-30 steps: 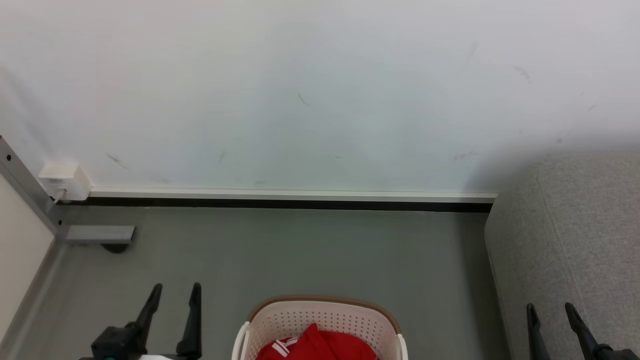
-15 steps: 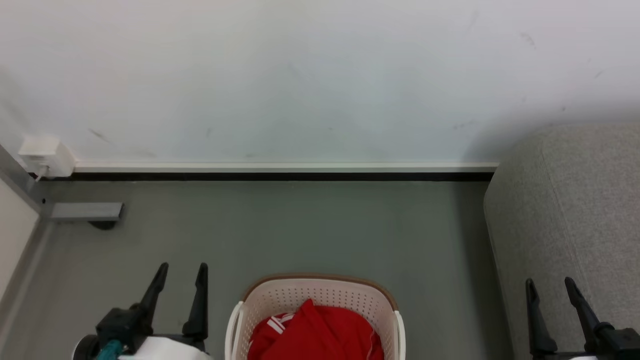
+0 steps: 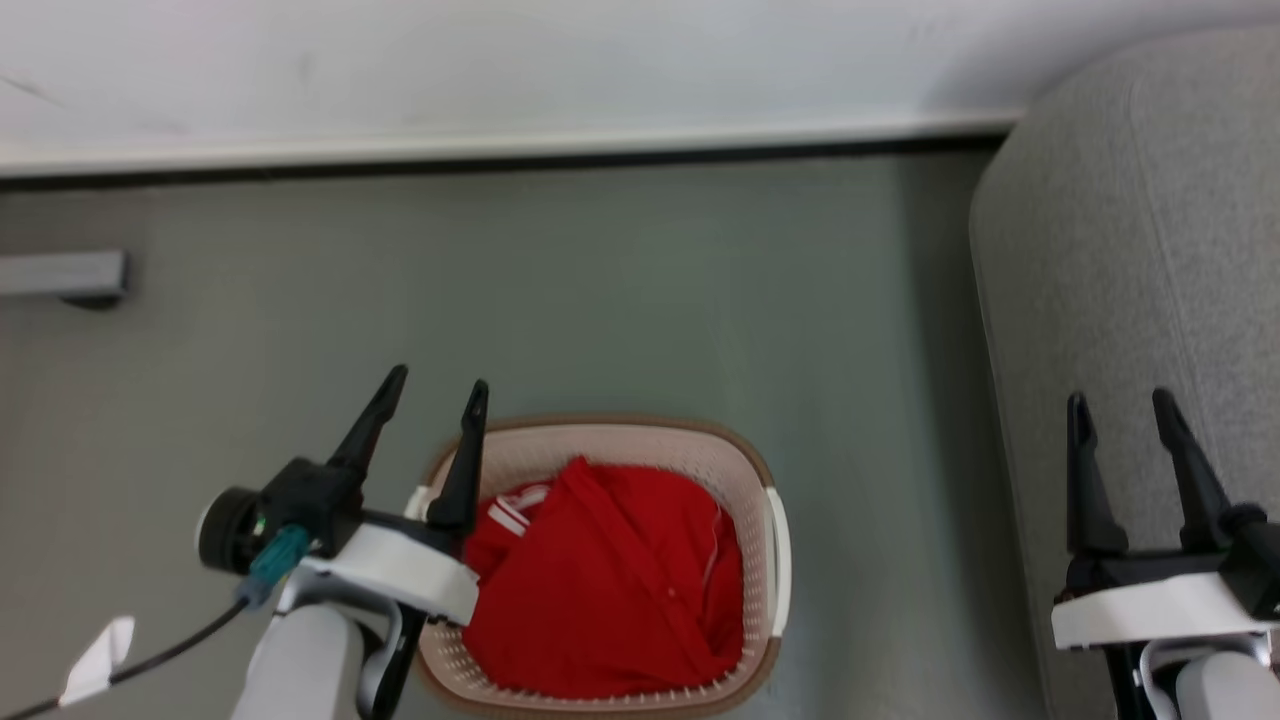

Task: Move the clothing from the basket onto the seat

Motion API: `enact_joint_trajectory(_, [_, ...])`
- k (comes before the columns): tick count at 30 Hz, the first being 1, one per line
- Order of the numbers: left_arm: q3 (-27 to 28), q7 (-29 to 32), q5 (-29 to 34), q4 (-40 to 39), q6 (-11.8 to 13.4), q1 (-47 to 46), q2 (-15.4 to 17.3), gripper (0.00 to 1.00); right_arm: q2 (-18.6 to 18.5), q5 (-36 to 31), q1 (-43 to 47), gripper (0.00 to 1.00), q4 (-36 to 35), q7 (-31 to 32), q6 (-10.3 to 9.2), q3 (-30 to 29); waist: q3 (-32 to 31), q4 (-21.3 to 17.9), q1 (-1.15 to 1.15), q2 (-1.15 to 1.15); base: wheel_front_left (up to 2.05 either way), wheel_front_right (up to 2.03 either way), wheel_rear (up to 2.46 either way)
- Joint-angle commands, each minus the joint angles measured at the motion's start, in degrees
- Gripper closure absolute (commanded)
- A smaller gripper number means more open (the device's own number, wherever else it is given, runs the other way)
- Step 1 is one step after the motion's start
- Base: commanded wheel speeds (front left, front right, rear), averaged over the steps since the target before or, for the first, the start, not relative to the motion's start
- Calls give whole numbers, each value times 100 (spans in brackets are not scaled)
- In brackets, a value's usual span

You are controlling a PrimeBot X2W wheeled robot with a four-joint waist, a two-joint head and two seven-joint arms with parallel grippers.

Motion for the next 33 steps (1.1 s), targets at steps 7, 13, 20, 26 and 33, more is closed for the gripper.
enact_joint_trajectory(7, [-673,55,-94,947,10,-671,345,0,-26,211,-523,0,-136,-1,-12,52,1038,-438,-1,0,0,0,0])
enact_joint_trajectory(13, [-1207,442,-278,1690,10,-1234,613,0,-24,383,-845,0,-237,-1,-12,139,1537,-681,-1,0,0,0,0])
enact_joint_trajectory(20, [-1723,1040,-335,2185,9,-1722,690,0,-22,575,-992,0,-336,-1,-12,208,2001,-864,-1,0,0,0,0])
enact_joint_trajectory(26, [-1807,1509,-317,2538,45,-2130,736,0,-21,653,-1215,0,-450,-1,-12,332,2437,-1038,-1,0,0,0,0])
enact_joint_trajectory(33, [-1761,1848,-392,2916,171,-2484,741,0,-22,692,-1405,0,-610,-1,-12,451,2880,-1146,-1,0,0,0,0])
